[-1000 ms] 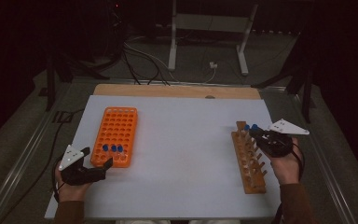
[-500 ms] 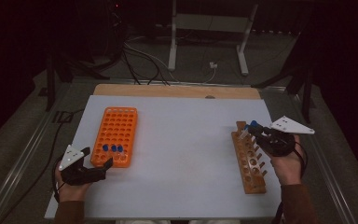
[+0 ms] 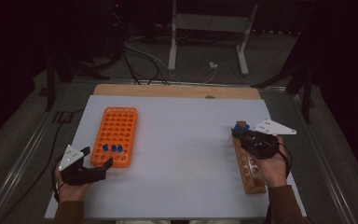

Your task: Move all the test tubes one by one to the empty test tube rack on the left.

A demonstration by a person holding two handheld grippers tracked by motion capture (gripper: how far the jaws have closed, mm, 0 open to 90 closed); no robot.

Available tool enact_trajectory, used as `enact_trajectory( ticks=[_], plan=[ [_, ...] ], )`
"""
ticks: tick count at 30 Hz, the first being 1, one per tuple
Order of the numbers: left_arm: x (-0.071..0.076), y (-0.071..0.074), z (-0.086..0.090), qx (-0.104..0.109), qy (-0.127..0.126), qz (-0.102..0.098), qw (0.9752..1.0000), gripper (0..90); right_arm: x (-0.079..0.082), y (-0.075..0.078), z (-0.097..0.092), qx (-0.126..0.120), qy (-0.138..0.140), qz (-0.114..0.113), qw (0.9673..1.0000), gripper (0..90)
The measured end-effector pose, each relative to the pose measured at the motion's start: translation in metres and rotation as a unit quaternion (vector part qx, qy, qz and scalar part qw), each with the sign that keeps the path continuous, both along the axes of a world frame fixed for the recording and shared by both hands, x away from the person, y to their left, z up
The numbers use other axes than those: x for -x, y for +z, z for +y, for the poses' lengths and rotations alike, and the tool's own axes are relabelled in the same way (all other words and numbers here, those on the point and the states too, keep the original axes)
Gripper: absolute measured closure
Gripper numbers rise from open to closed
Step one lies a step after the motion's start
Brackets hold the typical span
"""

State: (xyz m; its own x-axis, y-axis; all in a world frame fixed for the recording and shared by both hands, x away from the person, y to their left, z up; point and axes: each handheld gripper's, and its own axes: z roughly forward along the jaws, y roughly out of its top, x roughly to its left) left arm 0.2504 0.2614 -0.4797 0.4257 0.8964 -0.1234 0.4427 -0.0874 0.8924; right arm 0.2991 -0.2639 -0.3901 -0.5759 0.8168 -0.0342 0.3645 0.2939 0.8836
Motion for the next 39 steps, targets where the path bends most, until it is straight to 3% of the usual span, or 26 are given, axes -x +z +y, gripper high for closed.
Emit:
enact_trajectory(
  ticks=[17, 29, 39],
  plan=[
    [0.005, 0.009, 0.001, 0.008, 0.008, -0.023, 0.9997, 0.7, 0.0, -0.004, 0.05, -0.017, 0.058, 0.011, 0.9981, 77.2],
    [0.008, 0.016, 0.005, 0.01, 0.022, -0.038, 0.999, 0.7, 0.0, -0.009, 0.071, -0.026, 0.079, 0.019, 0.9963, 77.2],
    [0.013, 0.035, -0.003, -0.004, 0.015, -0.058, 0.9982, 0.7, -0.003, -0.007, 0.085, -0.023, 0.092, 0.021, 0.9952, 77.2]
  ],
)
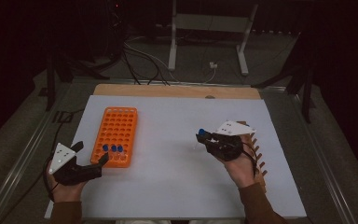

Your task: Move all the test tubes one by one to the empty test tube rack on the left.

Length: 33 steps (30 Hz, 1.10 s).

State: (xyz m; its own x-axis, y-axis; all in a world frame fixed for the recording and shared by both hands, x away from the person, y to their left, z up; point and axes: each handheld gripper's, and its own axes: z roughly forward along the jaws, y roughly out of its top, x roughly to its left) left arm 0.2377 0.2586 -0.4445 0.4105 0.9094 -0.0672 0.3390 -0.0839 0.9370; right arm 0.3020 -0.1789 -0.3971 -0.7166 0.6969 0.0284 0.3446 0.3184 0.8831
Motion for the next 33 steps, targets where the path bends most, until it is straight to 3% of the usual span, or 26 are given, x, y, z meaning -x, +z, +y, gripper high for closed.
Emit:
enact_trajectory(
  ticks=[12, 20, 26, 33],
  plan=[
    [-0.004, 0.021, -0.029, -0.008, -0.048, -0.012, 0.9988, 0.7, 0.001, 0.004, 0.018, -0.008, 0.02, -0.002, 0.9998, 77.2],
    [-0.009, 0.035, -0.077, -0.029, -0.112, -0.021, 0.993, 2.4, 0.002, 0.004, 0.028, -0.012, 0.032, 0.0, 0.9994, 77.1],
    [-0.022, 0.028, -0.11, -0.049, -0.144, -0.005, 0.9884, 2.9, 0.003, 0.005, 0.037, -0.015, 0.045, 0.002, 0.9989, 77.1],
    [-0.03, 0.017, -0.13, -0.055, -0.157, 0.014, 0.9859, 9.3, 0.004, 0.004, 0.044, -0.016, 0.055, 0.006, 0.9983, 77.1]
  ],
)
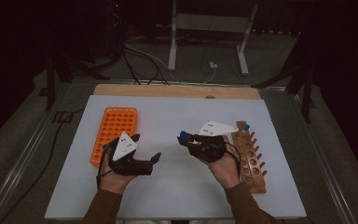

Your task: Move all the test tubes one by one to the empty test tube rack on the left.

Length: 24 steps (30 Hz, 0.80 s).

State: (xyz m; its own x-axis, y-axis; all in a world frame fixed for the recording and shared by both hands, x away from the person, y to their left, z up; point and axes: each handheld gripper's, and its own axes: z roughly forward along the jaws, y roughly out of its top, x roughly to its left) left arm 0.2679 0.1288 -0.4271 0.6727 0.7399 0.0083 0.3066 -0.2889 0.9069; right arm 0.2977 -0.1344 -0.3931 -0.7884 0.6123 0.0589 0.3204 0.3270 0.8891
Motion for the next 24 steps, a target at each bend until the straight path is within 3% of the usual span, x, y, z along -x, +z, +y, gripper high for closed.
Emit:
enact_trajectory(
  ticks=[7, 10, 11, 12, 13, 16, 24],
  plan=[
    [-0.004, -0.005, -0.019, -0.003, -0.034, 0.01, 0.9994, 25.4, 0.002, -0.002, 0.011, 0.001, 0.013, 0.003, 0.9999, 77.1],
    [-0.006, -0.006, -0.025, 0.001, -0.045, 0.011, 0.9989, 37.4, 0.003, -0.003, 0.016, 0.004, 0.019, 0.005, 0.9998, 77.1],
    [-0.007, -0.006, -0.026, 0.002, -0.051, 0.012, 0.9986, 46.6, 0.004, -0.004, 0.019, 0.005, 0.022, 0.007, 0.9997, 77.1],
    [-0.007, -0.007, -0.027, 0.002, -0.054, 0.014, 0.9985, 46.6, 0.004, -0.004, 0.019, 0.005, 0.022, 0.007, 0.9997, 77.1],
    [-0.008, -0.007, -0.027, 0.003, -0.058, 0.015, 0.9982, 54.3, 0.004, -0.005, 0.021, 0.005, 0.025, 0.006, 0.9997, 77.1],
    [-0.009, -0.008, -0.028, 0.007, -0.071, 0.018, 0.9973, 63.2, 0.004, -0.005, 0.022, 0.005, 0.027, 0.009, 0.9996, 77.1],
    [-0.008, -0.007, -0.031, 0.011, -0.085, 0.01, 0.9963, 74.0, 0.005, -0.006, 0.025, 0.006, 0.033, 0.011, 0.9994, 77.1]
  ],
)
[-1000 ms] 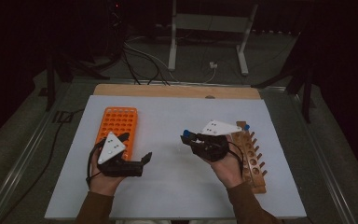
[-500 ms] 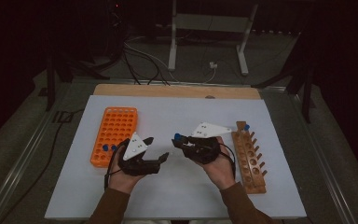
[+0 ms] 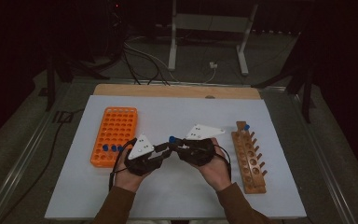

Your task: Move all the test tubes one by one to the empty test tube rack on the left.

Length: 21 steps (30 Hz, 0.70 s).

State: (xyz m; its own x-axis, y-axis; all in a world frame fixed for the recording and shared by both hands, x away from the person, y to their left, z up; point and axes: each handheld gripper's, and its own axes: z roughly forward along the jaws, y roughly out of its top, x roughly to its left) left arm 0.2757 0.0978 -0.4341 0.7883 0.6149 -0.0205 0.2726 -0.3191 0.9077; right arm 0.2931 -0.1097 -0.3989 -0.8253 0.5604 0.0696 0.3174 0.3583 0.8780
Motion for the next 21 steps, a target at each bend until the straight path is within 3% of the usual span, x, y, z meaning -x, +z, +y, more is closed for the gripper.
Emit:
enact_trajectory(
  ticks=[15, 17, 18, 20, 21],
  plan=[
    [0.0009, -0.0009, -0.0011, -0.006, -0.004, -0.008, 0.9999, 78.0, -0.0004, -0.0011, -0.0007, -0.003, 0.003, 0.005, 1.0, 76.5],
    [0.0008, -0.0011, -0.0011, -0.008, -0.002, -0.008, 0.9999, 78.1, -0.0003, -0.0007, -0.0016, -0.007, 0.002, 0.005, 1.0, 72.1],
    [0.0006, -0.0015, -0.0009, -0.01, -0.001, -0.007, 0.9999, 78.1, -0.0005, 0.0005, -0.0041, -0.014, 0.003, 0.006, 0.9999, 64.7],
    [0.0002, -0.0025, 0.0004, -0.012, 0.002, -0.005, 0.9999, 78.2, -0.0007, 0.0012, -0.0056, -0.017, 0.001, 0.006, 0.9998, 61.2],
    [-0.0001, -0.0032, 0.0013, -0.011, 0.004, -0.004, 0.9999, 78.1, -0.0014, 0.0021, -0.0095, -0.017, -0.006, 0.005, 0.9998, 54.9]
  ],
)
